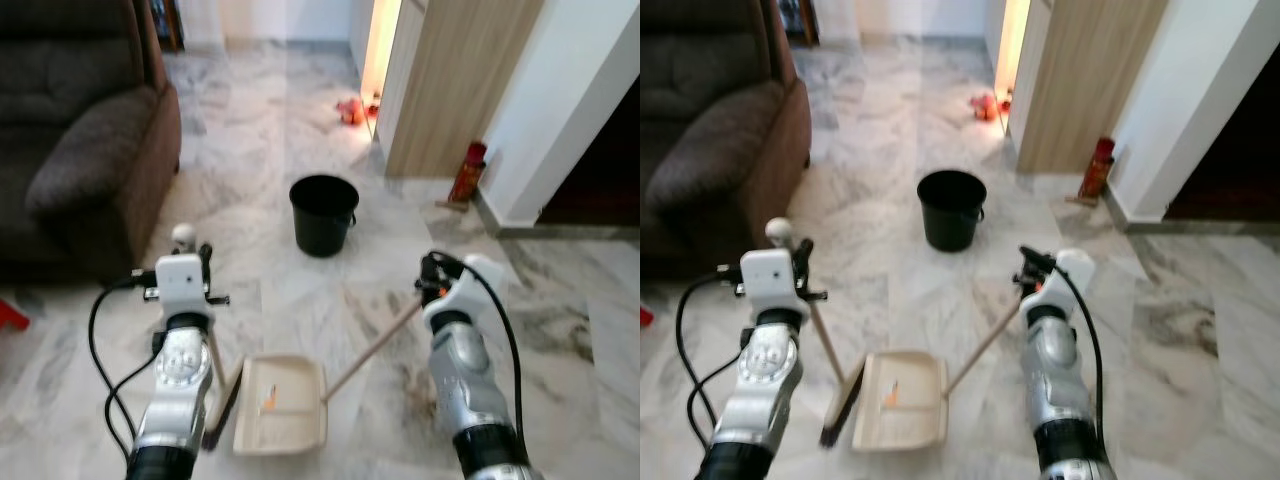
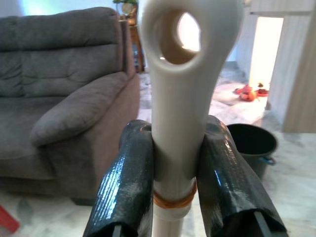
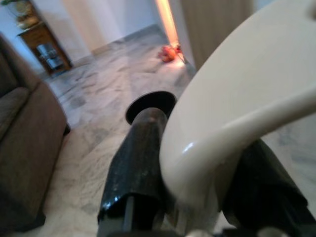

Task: Sweep floor

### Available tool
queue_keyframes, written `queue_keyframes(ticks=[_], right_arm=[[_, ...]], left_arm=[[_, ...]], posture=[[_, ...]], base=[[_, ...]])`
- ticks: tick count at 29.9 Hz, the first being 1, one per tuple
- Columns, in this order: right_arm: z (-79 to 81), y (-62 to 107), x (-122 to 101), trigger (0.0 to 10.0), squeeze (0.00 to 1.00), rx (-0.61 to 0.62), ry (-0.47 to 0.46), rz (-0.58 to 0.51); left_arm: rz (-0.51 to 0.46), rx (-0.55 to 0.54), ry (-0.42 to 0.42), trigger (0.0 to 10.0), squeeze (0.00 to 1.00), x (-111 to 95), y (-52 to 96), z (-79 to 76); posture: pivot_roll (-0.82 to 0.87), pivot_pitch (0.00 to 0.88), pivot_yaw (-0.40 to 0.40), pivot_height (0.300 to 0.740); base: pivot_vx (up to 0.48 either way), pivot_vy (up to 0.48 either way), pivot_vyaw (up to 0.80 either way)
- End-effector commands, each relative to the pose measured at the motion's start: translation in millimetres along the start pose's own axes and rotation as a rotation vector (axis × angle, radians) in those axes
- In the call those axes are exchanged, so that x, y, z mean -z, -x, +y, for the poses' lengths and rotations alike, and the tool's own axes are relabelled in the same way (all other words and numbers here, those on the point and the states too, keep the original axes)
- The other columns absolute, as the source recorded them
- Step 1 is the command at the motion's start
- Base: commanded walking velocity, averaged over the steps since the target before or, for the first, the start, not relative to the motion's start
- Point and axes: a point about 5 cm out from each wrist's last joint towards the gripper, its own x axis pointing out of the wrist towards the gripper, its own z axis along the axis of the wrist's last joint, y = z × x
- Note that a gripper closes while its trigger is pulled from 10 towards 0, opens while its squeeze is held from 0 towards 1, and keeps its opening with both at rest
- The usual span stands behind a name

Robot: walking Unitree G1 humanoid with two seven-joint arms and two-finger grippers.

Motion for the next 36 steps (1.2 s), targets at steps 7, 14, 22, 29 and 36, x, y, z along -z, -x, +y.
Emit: queue_keyframes(ticks=[7,14,22,29,36], right_arm=[[5.4,-2.7,-11.5,10.0,0.00,-0.026,-0.015,-0.050],[6.5,-2.5,-10.8,10.0,0.00,-0.035,-0.019,-0.043],[6.9,-2.3,-10.0,10.0,0.00,-0.036,-0.027,-0.039],[7.2,-2.0,-9.4,10.0,0.00,-0.041,-0.035,-0.034],[8.5,-2.0,-9.2,10.0,0.00,-0.045,-0.034,-0.033]], left_arm=[[-0.042,0.000,0.011,10.0,0.00,-9.4,-2.7,-2.4],[-0.041,-0.003,0.009,10.0,0.00,-9.1,-2.1,-1.7],[-0.040,-0.008,0.006,10.0,0.00,-8.8,-2.2,-0.3],[-0.040,-0.017,0.001,10.0,0.00,-8.8,-1.8,1.3],[-0.040,-0.022,-0.002,10.0,0.00,-8.8,-1.9,3.0]], posture=[[0.07,0.000,-0.060,0.740],[0.07,0.000,-0.061,0.740],[0.07,0.000,-0.061,0.740],[0.08,0.000,-0.062,0.740],[0.08,0.000,-0.063,0.740]], base=[[0.206,0.000,0.52],[0.207,0.000,0.11],[0.250,0.000,0.00],[0.257,0.000,0.00],[0.283,0.000,0.00]])
